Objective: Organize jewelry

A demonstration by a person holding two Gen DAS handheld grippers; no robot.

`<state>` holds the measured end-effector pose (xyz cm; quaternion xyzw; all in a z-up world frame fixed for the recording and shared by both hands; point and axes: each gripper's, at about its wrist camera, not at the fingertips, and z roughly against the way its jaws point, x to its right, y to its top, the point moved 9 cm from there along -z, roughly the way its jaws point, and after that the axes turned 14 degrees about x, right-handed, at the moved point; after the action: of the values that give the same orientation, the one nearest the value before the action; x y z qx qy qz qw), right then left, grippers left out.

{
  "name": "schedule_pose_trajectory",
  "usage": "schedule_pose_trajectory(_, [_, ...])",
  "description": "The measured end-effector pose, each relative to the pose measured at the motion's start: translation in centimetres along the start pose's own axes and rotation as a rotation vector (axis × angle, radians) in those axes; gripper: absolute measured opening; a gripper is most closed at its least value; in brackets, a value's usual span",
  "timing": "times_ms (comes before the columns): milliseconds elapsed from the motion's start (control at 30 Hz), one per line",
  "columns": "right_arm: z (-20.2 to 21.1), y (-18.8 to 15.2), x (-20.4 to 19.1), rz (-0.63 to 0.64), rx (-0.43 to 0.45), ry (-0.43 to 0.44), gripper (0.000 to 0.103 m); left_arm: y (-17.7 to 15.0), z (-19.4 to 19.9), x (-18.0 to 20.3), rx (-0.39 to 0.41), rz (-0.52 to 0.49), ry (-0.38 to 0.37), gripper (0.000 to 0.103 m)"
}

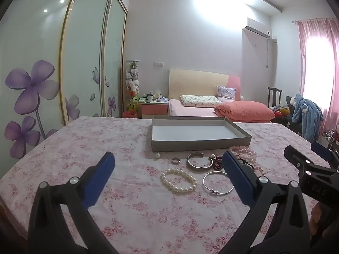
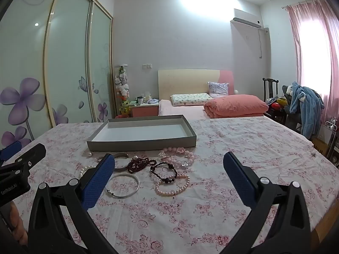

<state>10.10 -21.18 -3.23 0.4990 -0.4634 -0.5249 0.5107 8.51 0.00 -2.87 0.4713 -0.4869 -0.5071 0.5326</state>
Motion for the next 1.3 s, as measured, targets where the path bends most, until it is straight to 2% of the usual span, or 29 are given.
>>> schedule_pose_trajectory(1300, [-0.04, -0.13, -0.06, 0.005, -0.002, 0.000, 0.101, -0.07, 0.01, 0.01, -0.008, 0.002, 0.001, 0.099])
